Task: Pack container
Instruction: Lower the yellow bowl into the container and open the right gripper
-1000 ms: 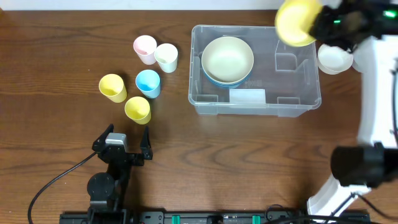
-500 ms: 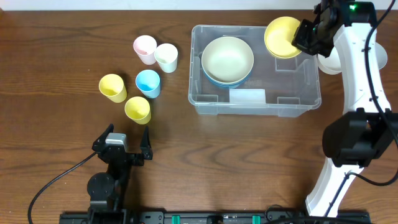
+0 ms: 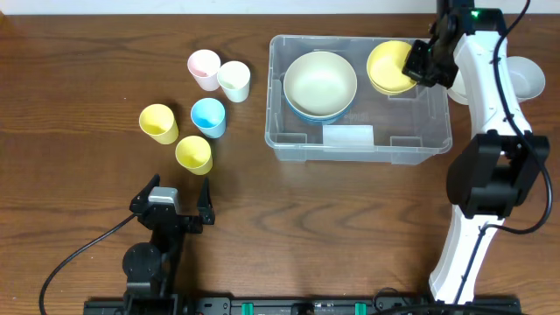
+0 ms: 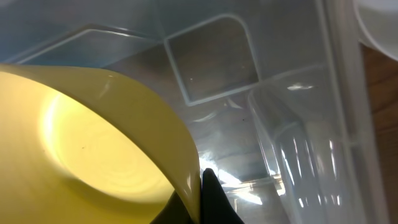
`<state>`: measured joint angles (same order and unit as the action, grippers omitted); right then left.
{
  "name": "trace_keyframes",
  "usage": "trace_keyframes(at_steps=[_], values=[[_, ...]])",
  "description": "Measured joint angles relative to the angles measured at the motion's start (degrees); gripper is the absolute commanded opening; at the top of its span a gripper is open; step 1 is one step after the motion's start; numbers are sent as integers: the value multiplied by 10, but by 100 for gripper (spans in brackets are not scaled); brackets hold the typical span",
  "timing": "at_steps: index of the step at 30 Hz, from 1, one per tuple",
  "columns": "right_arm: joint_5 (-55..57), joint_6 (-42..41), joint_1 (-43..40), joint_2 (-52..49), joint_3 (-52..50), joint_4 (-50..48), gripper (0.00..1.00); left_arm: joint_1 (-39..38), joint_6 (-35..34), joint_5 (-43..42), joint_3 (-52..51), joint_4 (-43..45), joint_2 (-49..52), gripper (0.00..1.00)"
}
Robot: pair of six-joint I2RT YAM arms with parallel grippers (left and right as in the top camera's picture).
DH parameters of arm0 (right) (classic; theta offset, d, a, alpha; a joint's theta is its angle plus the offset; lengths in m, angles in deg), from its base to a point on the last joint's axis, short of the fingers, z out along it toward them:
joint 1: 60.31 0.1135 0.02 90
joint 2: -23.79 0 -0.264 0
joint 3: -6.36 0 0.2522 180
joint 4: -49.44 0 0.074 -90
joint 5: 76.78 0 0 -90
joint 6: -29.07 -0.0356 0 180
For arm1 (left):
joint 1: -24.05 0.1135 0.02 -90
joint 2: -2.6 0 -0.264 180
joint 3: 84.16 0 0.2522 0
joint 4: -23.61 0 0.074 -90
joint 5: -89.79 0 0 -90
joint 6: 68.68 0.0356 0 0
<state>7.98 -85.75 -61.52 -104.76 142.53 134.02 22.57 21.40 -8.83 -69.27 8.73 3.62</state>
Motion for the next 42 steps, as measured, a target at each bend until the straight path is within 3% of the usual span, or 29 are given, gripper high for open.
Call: trace_keyframes(at_steps=[9,13,17,20,21,25,36,42], values=[[2,-2,0,-37,0,-2,1,0,0,0,0,0,0,98],[2,-3,0,-47,0,-4,6,0,0,0,0,0,0,98],[2,-5,0,-50,0,-7,21,0,0,0,0,0,0,98],[2,-7,0,-50,0,-9,56,0,0,0,0,0,0,98],[2,-9,0,-51,0,-10,61,0,0,0,0,0,0,98],[1,-7,3,-51,0,-9,68,0,0,0,0,0,0,98],[-32,16,3,-45,18,-10,76,0,0,0,0,0,0,98],[-81,29,3,18,69,-12,86,0,0,0,0,0,0,98]])
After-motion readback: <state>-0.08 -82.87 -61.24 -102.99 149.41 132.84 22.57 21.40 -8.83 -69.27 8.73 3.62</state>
